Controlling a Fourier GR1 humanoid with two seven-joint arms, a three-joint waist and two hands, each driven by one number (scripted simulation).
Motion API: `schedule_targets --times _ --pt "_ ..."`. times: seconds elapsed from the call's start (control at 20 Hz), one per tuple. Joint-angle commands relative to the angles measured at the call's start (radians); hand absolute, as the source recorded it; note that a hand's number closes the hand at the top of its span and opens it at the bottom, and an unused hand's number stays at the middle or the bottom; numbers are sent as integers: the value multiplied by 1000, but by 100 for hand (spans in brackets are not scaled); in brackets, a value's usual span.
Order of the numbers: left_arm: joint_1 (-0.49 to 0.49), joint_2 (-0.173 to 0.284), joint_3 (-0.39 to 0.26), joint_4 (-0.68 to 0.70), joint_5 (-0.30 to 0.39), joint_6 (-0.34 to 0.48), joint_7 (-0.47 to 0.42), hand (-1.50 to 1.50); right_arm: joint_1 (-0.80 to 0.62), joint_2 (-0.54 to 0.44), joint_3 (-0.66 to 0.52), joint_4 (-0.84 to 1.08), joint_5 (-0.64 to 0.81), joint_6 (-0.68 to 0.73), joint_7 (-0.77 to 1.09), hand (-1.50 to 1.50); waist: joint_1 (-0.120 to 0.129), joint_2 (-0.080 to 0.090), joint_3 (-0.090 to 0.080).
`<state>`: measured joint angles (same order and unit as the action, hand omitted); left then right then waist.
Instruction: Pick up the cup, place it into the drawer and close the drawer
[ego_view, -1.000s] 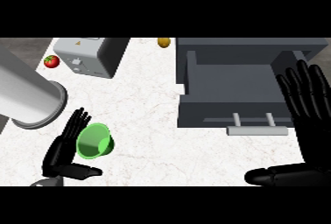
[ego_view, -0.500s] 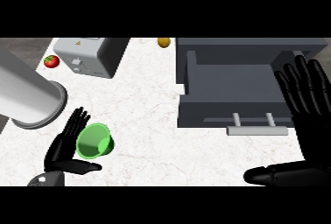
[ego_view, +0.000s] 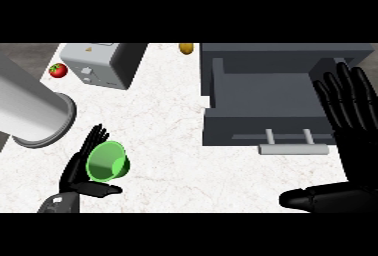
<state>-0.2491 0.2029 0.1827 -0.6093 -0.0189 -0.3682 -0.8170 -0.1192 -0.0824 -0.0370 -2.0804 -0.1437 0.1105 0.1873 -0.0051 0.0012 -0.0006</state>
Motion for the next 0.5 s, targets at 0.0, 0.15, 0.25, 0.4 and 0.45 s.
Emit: schedule_targets --times 0.0,0.15,0.25,0.4,0.45 --pt "-61 -19 5 37 24 -43 -3 -150 26 -27 -56 5 -73 46 -18 -150 -1 0 0" --pt "-71 13 20 96 37 -89 -57 -150 37 -6 -14 -70 -37 9 33 -150 -2 0 0" --pt "-21 -12 0 56 36 -76 -63 -150 55 -7 -32 -43 -42 28 -22 -150 1 -1 0" --pt "-105 55 34 184 46 -130 -91 -150 6 27 24 -13 35 -24 -13 -150 -2 1 -1" --pt "-84 -19 9 85 66 -105 -1 -150 0 -35 -54 -36 -63 25 45 -150 2 -2 0"
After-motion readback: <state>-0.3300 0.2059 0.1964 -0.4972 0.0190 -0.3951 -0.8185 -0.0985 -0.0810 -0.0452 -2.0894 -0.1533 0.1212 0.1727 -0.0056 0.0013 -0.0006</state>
